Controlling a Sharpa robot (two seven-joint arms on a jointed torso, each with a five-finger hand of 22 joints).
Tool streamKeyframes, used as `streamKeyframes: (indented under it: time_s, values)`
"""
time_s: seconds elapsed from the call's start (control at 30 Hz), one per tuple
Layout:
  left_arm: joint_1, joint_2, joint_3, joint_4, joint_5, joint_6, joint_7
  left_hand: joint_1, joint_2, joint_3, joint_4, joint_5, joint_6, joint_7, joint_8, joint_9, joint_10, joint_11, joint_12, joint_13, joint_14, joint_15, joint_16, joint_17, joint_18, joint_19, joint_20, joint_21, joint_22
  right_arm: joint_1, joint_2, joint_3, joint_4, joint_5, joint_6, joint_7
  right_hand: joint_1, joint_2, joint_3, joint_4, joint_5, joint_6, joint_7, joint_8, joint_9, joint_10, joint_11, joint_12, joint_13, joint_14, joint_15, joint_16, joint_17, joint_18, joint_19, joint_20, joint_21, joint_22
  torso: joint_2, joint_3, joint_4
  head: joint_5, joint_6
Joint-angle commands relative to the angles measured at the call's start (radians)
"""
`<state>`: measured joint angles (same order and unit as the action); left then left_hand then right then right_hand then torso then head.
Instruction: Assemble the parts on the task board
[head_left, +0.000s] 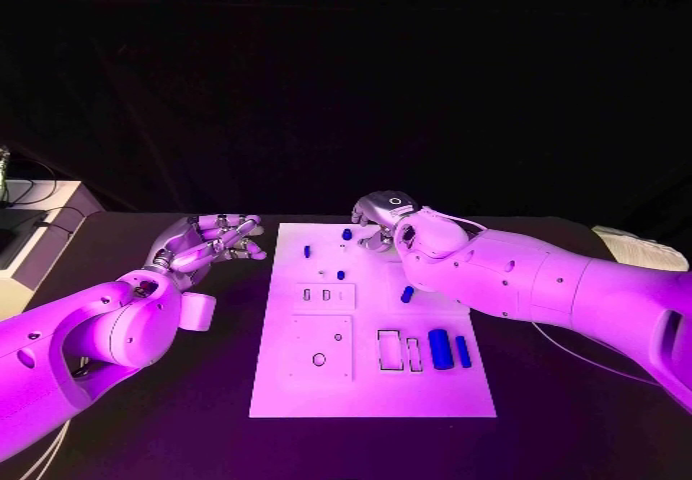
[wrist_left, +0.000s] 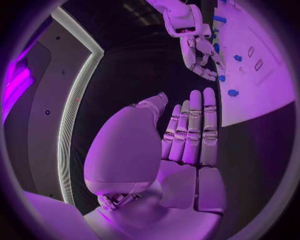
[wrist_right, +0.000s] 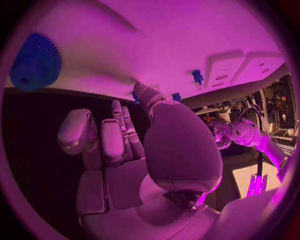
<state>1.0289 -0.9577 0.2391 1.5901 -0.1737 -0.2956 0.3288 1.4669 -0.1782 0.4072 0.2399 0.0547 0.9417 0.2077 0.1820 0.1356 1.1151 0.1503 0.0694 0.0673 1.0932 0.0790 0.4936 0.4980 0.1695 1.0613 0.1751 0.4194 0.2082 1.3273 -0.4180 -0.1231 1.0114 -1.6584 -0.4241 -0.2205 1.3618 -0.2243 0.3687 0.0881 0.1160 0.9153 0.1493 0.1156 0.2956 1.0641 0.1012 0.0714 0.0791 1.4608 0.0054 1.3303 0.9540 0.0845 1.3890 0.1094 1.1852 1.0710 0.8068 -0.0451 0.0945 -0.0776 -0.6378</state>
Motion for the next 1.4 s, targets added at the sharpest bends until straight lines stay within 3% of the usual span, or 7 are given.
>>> streamKeyframes:
  time_s: [0.03, 0.33, 0.37, 0.4, 0.53, 0.9, 1.4]
  values:
    - [0.001, 0.0, 0.001, -0.001, -0.004, 0.018, 0.003, -0.001, -0.004, 0.003, -0.004, -0.003, -0.004, 0.006, -0.005, -0.001, -0.007, -0.001, -0.004, 0.002, -0.005, 0.002, 0.005, 0.001, 0.009, -0.006, -0.003, 0.005, 0.001, 0.0, -0.042, 0.002, 0.043, 0.024, -0.071, 0.018, 0.018, -0.001, -0.008, 0.006, 0.015, 0.014, 0.003, 0.0, 0.0, 0.024, -0.009, 0.014, 0.005, -0.005, 0.001, -0.005, -0.004, 0.016, -0.001, -0.003, -0.002, 0.001, -0.001, 0.0006, -0.0017, -0.001, 0.005]
    - [0.001, -0.003, 0.001, -0.008, -0.031, 0.097, 0.025, -0.012, -0.02, -0.009, -0.006, -0.003, -0.013, 0.005, -0.014, -0.004, -0.015, 0.004, -0.003, 0.003, -0.082, 0.017, 0.012, 0.008, 0.003, -0.066, 0.012, -0.004, 0.0, 0.025, -0.212, 0.016, 0.181, 0.287, -0.075, 0.027, 0.042, -0.057, 0.014, 0.023, 0.028, 0.064, -0.017, 0.019, 0.005, 0.294, -0.063, 0.321, 0.253, 0.02, -0.043, 0.05, 0.092, -0.003, 0.043, -0.045, 0.074, 0.106, 0.001, 0.0009, -0.0048, -0.011, 0.016]
    - [0.001, -0.003, 0.001, -0.008, -0.033, 0.102, 0.028, -0.012, -0.02, -0.009, -0.007, -0.003, -0.014, 0.005, -0.015, -0.004, -0.014, 0.003, -0.002, 0.003, -0.084, 0.017, 0.012, 0.008, 0.003, -0.068, 0.012, -0.005, 0.0, 0.028, -0.225, 0.016, 0.188, 0.31, -0.063, 0.023, 0.046, -0.044, -0.009, 0.022, 0.057, 0.061, -0.017, 0.027, 0.008, 0.238, -0.063, 0.788, 0.741, 0.027, -0.041, 0.068, 0.123, -0.011, 0.052, -0.044, 0.093, 0.133, 0.001, 0.0015, -0.0062, -0.013, 0.017]
    - [0.001, -0.003, 0.001, -0.009, -0.034, 0.105, 0.029, -0.012, -0.019, -0.009, -0.007, -0.003, -0.014, 0.005, -0.015, -0.004, -0.014, 0.003, -0.002, 0.004, -0.085, 0.017, 0.012, 0.008, 0.003, -0.069, 0.012, -0.005, 0.0, 0.03, -0.24, 0.016, 0.194, 0.334, -0.048, 0.018, 0.047, -0.058, -0.044, 0.023, 0.106, 0.035, -0.008, 0.027, 0.006, 0.325, -0.059, 1.189, 1.143, 0.044, -0.03, 0.112, 0.218, -0.016, 0.064, -0.032, 0.119, 0.168, 0.002, 0.0017, -0.0062, -0.014, 0.018]
    - [0.0, -0.002, 0.001, -0.012, -0.038, 0.112, 0.033, -0.009, -0.015, -0.007, -0.008, -0.002, -0.013, 0.004, -0.014, -0.004, -0.006, 0.001, 0.002, 0.005, -0.084, 0.015, 0.022, 0.012, 0.006, -0.069, 0.013, -0.001, 0.002, 0.036, -0.288, 0.017, 0.214, 0.397, 0.009, 0.0, 0.031, -0.035, -0.096, 0.061, 0.119, 0.011, 0.004, 0.042, 0.007, 0.438, -0.037, 1.42, 1.398, 0.078, -0.018, 0.189, 0.431, -0.04, 0.107, -0.023, 0.221, 0.296, 0.002, 0.0055, -0.0097, -0.015, 0.019]
    - [0.0, 0.006, 0.001, -0.03, -0.04, 0.113, 0.034, -0.008, -0.012, -0.006, -0.009, -0.003, -0.011, 0.004, -0.014, -0.003, -0.003, 0.0, 0.002, 0.006, -0.081, 0.013, 0.032, 0.015, 0.009, -0.066, 0.013, 0.005, 0.006, 0.039, -0.326, 0.018, 0.221, 0.403, 0.119, -0.044, 0.062, -0.008, -0.215, 0.126, 0.122, -0.013, 0.015, 0.083, 0.012, 0.507, -0.02, 1.499, 1.492, 0.107, 0.001, 0.238, 0.604, -0.072, 0.16, -0.004, 0.345, 0.45, 0.004, 0.0053, -0.0079, -0.023, 0.017]
    - [0.0, 0.012, 0.001, -0.042, -0.043, 0.105, 0.03, -0.008, -0.012, -0.006, -0.009, -0.003, -0.01, 0.004, -0.014, -0.003, -0.002, 0.0, 0.002, 0.006, -0.08, 0.012, 0.035, 0.016, 0.009, -0.065, 0.013, 0.007, 0.006, 0.032, -0.292, 0.017, 0.188, 0.367, 0.103, -0.064, 0.07, 0.001, -0.225, 0.146, 0.135, -0.018, 0.016, 0.09, 0.013, 0.507, -0.018, 1.499, 1.492, 0.11, 0.003, 0.241, 0.617, -0.079, 0.173, -0.001, 0.369, 0.48, 0.003, 0.0018, -0.0038, -0.025, 0.007]
